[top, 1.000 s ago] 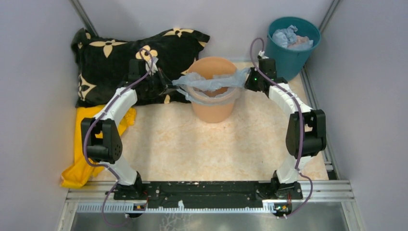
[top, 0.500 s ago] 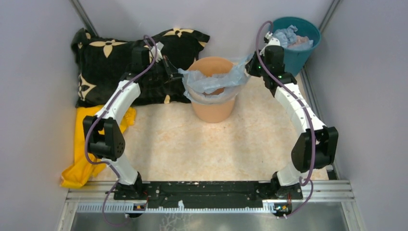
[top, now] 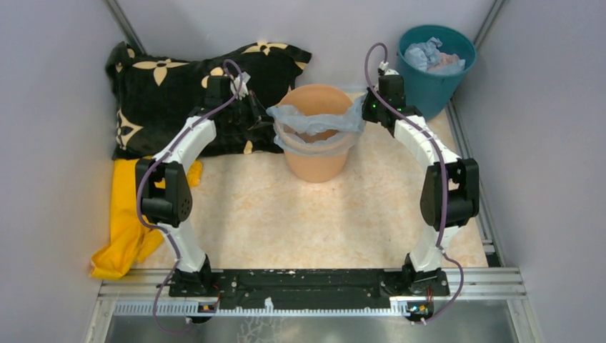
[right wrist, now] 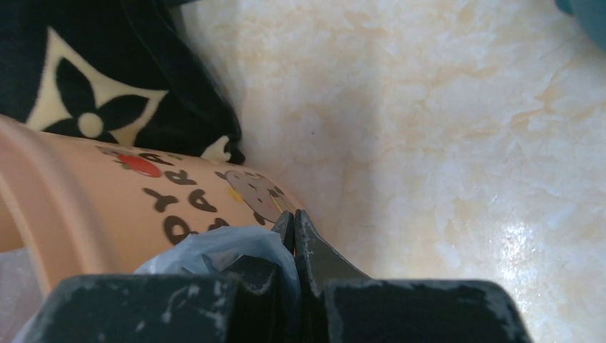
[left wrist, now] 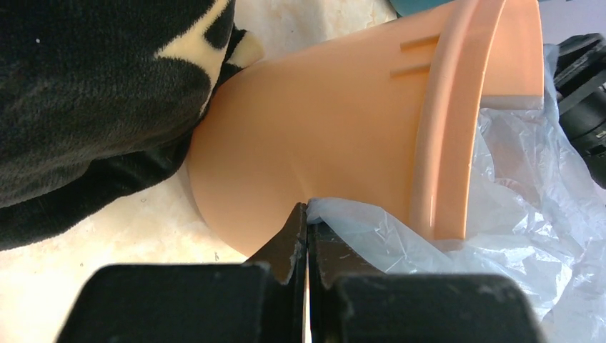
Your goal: Put the trash bags into the trash bin
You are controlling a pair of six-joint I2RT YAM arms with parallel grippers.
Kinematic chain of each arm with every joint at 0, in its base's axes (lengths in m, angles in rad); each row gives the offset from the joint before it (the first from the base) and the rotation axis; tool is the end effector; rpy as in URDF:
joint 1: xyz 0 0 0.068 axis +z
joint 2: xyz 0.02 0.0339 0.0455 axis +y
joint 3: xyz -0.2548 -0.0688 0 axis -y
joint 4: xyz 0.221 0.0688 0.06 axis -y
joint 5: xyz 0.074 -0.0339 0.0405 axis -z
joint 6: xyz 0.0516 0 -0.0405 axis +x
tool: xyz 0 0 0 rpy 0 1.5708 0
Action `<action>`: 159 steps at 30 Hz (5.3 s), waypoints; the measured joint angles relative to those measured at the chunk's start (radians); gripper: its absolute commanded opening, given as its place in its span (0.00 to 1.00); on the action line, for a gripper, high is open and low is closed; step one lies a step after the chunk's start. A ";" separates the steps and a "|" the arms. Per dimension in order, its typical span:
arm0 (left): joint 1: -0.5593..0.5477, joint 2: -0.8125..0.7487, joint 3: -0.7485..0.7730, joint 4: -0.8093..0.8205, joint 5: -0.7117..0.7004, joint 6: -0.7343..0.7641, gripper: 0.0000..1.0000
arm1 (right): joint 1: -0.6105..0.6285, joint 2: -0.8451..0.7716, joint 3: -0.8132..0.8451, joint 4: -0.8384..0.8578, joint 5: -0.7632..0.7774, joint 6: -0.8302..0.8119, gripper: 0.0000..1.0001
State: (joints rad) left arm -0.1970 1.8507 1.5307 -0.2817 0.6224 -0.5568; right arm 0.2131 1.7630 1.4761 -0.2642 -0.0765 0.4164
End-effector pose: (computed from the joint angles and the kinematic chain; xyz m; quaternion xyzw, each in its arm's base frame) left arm 0.4007 -0.1107 0.2802 -0.0104 0.8543 -0.4151 0.3126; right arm 0.3945 0.0894 0.2929 0.0699 0.8696 0.1827 0.4534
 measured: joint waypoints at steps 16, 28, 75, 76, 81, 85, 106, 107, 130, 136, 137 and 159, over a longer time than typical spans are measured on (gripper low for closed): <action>-0.072 0.096 0.032 -0.003 -0.060 0.031 0.00 | -0.005 0.059 -0.063 0.016 -0.011 0.007 0.00; -0.132 0.088 -0.032 0.006 -0.076 0.040 0.00 | -0.004 -0.134 -0.364 0.005 -0.032 0.003 0.00; -0.112 -0.070 -0.209 0.013 -0.068 0.094 0.22 | 0.128 -0.725 -0.177 -0.323 -0.063 -0.244 0.66; -0.112 -0.053 -0.188 0.013 -0.067 0.094 0.22 | 0.140 -0.712 -0.163 -0.325 -0.080 -0.258 0.66; -0.111 0.030 -0.103 0.013 -0.061 0.096 0.22 | 0.224 -0.623 -0.070 -0.332 -0.095 -0.330 0.66; -0.110 0.094 -0.053 0.010 -0.055 0.098 0.22 | 0.304 -0.552 -0.006 -0.352 -0.070 -0.399 0.67; -0.108 0.175 0.104 -0.060 -0.018 0.140 0.22 | 0.389 -0.270 0.181 -0.426 -0.022 -0.562 0.70; -0.108 0.175 0.106 -0.063 -0.018 0.142 0.22 | 0.389 -0.264 0.181 -0.426 -0.032 -0.564 0.70; -0.108 0.175 0.144 -0.101 -0.011 0.173 0.20 | 0.364 -0.224 0.183 -0.403 -0.016 -0.554 0.00; -0.108 0.175 0.144 -0.101 -0.008 0.177 0.20 | 0.235 -0.224 0.183 -0.341 0.028 -0.480 0.00; -0.108 0.175 0.144 -0.101 -0.006 0.177 0.20 | 0.217 -0.223 0.183 -0.335 0.035 -0.471 0.00; -0.108 0.126 0.111 -0.077 0.015 0.194 0.19 | -0.007 -0.190 0.117 -0.283 0.047 -0.273 0.00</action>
State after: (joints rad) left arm -0.3054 1.9770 1.6413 -0.3584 0.6373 -0.3630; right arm 0.2062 1.5730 1.5936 -0.5472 -0.0299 0.1432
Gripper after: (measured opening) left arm 0.199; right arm 0.004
